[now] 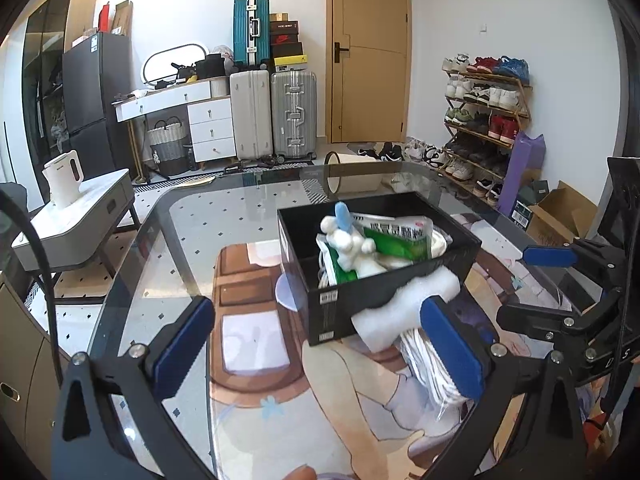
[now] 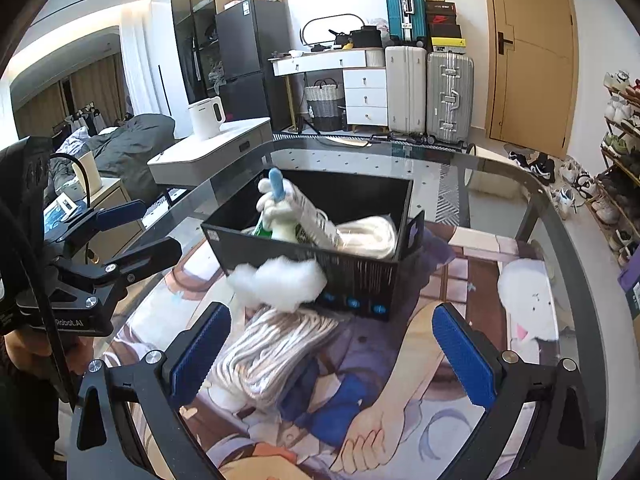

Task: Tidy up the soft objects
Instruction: 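Move the right gripper to the bagged white rope bundle on the table, then close the right gripper on the bagged white rope bundle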

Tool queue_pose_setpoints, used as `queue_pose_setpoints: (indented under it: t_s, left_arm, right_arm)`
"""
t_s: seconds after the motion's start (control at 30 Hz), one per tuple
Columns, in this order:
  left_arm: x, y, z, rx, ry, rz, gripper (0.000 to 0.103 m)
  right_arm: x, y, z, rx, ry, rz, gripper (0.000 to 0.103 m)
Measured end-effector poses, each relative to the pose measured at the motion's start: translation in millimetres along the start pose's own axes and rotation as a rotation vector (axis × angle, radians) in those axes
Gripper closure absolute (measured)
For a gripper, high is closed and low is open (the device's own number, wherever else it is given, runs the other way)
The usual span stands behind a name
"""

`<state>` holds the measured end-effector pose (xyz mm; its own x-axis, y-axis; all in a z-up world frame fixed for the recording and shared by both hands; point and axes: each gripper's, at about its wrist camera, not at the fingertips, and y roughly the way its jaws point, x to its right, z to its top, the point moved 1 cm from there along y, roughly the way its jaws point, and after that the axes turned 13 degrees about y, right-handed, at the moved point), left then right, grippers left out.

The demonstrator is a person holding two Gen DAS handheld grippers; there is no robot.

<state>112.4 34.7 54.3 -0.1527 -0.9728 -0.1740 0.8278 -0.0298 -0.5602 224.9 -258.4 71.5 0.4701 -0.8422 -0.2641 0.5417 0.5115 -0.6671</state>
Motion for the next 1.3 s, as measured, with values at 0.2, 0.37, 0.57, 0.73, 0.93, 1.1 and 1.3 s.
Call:
queue_pose_setpoints:
  t_s: [0.2, 0.37, 0.57, 0.73, 0.93, 1.1, 1.3]
  left_arm:
    - [5, 2, -12, -0.020, -0.005, -0.002, 0.000]
    - [6, 8, -24, -0.047, 0.000, -0.004, 0.000]
    - [7, 13, -31, -0.067, -0.009, -0.011, 0.000]
    - [8, 13, -37, -0.085, -0.007, -0.013, 0.000]
    - [7, 10, -40, -0.100, 0.002, -0.016, 0.000]
    - [9, 10, -45, -0.113, 0.004, -0.021, 0.000]
    - [8, 14, -49, -0.130, 0.002, -0.026, 0.000]
  right_arm:
    - [4, 5, -7, -0.016, 0.027, 0.002, 0.001]
    - [6, 6, -10, -0.029, 0.048, 0.011, 0.001]
    - [3, 14, -19, -0.058, 0.052, 0.019, 0.001]
    - [-5, 21, -25, -0.078, 0.038, 0.031, 0.001]
    - [-14, 29, -29, -0.108, 0.024, 0.044, 0.001]
    - [-20, 32, -31, -0.122, 0.016, 0.057, 0.001]
    - [-27, 40, -33, -0.150, 0.002, 0.052, 0.001]
